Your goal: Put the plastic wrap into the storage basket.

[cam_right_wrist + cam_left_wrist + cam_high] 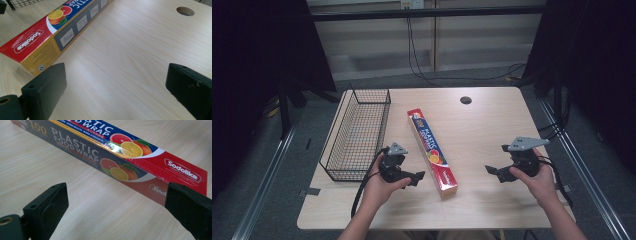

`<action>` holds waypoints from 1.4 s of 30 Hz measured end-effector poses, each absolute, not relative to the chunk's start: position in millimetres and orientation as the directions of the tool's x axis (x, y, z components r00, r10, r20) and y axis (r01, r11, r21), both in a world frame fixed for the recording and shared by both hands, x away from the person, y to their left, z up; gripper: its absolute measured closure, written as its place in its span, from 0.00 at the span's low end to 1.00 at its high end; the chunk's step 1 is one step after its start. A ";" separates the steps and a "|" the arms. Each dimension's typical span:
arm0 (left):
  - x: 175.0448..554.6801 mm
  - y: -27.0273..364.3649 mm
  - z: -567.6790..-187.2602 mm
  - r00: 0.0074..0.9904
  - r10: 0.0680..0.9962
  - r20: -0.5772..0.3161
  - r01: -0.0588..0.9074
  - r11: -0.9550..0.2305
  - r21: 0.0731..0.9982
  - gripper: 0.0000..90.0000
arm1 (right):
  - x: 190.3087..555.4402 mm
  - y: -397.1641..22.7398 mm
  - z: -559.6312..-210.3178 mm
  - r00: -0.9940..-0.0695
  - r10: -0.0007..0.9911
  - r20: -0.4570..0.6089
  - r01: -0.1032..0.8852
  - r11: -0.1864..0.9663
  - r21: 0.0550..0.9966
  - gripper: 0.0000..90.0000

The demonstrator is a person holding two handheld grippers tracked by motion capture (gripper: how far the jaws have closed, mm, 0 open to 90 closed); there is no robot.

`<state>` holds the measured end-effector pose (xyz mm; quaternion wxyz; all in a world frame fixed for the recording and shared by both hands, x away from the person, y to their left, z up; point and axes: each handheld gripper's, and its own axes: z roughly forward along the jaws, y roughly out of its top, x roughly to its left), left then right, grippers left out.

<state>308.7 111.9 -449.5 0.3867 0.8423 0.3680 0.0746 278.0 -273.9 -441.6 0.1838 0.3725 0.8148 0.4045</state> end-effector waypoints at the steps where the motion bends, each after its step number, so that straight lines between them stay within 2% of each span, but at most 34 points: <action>1: 309.7 111.7 -449.0 0.721 0.674 -0.160 0.564 -0.437 0.701 0.05 | 278.0 -273.9 -441.6 -0.655 0.756 0.002 0.458 0.395 0.796 0.03; 12: 319.2 101.7 -443.9 0.704 0.687 -0.182 0.590 -0.421 0.689 0.06 | 278.4 -274.2 -441.0 -0.659 0.752 0.012 0.450 0.382 0.807 0.03; 30: 355.7 70.6 -429.7 0.648 0.732 -0.212 0.656 -0.393 0.645 0.05 | 277.5 -275.0 -438.6 -0.667 0.745 0.014 0.437 0.375 0.817 0.03; 42: 379.2 51.0 -438.3 0.584 0.781 -0.222 0.711 -0.361 0.603 0.05 | 277.8 -273.8 -438.5 -0.665 0.746 0.023 0.438 0.365 0.822 0.03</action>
